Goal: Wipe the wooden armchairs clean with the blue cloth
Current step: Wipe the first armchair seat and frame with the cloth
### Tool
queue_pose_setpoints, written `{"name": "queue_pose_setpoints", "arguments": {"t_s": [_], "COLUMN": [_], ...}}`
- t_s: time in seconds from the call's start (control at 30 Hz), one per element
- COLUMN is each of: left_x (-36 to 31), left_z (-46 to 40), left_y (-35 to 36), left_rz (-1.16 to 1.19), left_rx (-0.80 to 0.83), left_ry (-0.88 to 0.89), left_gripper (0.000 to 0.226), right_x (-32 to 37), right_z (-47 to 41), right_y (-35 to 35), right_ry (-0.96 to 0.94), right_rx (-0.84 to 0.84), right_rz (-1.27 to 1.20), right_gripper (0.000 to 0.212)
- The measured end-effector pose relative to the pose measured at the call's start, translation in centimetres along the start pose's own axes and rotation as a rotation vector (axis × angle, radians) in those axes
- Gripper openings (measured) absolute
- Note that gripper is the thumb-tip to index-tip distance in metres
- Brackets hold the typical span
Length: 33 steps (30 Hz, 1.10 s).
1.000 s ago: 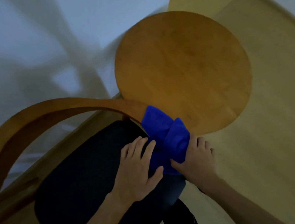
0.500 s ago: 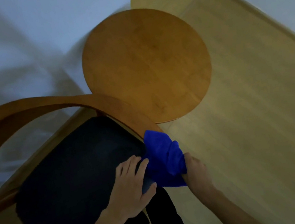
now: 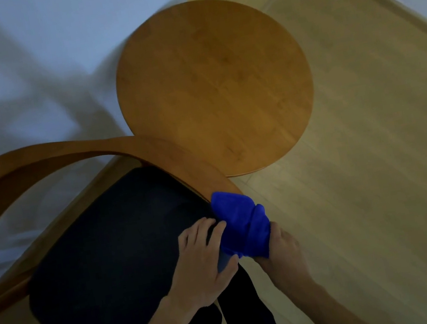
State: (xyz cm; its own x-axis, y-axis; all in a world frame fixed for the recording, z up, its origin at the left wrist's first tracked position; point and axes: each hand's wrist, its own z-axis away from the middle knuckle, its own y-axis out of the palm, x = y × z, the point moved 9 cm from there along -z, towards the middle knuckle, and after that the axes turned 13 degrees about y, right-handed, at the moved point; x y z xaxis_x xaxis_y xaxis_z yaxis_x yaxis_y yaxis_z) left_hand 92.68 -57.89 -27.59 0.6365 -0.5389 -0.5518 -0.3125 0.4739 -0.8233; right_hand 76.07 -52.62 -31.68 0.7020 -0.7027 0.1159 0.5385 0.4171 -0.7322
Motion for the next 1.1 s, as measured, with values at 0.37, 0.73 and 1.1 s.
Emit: {"name": "queue_pose_setpoints", "arguments": {"t_s": [0.37,0.73,1.1], "left_x": [4.7,15.3,22.4], "left_z": [0.0,0.7,8.3], "left_y": [-1.6,-9.4,-13.3], "left_rz": [0.064,-0.037,-0.079], "left_rx": [-0.09,-0.246,-0.358], "left_ry": [-0.096,-0.303,-0.627], "left_gripper": [0.061,0.059,0.061], "right_x": [9.8,24.8,39.4], "right_z": [-0.7,-4.9,-5.3], "right_y": [-1.3,-2.3,-0.1], "right_ry": [-0.024,-0.274,-0.769], "right_rx": [-0.33,-0.411,-0.381], "right_rz": [0.266,0.477,0.719], "right_gripper": [0.094,0.094,0.055]}}
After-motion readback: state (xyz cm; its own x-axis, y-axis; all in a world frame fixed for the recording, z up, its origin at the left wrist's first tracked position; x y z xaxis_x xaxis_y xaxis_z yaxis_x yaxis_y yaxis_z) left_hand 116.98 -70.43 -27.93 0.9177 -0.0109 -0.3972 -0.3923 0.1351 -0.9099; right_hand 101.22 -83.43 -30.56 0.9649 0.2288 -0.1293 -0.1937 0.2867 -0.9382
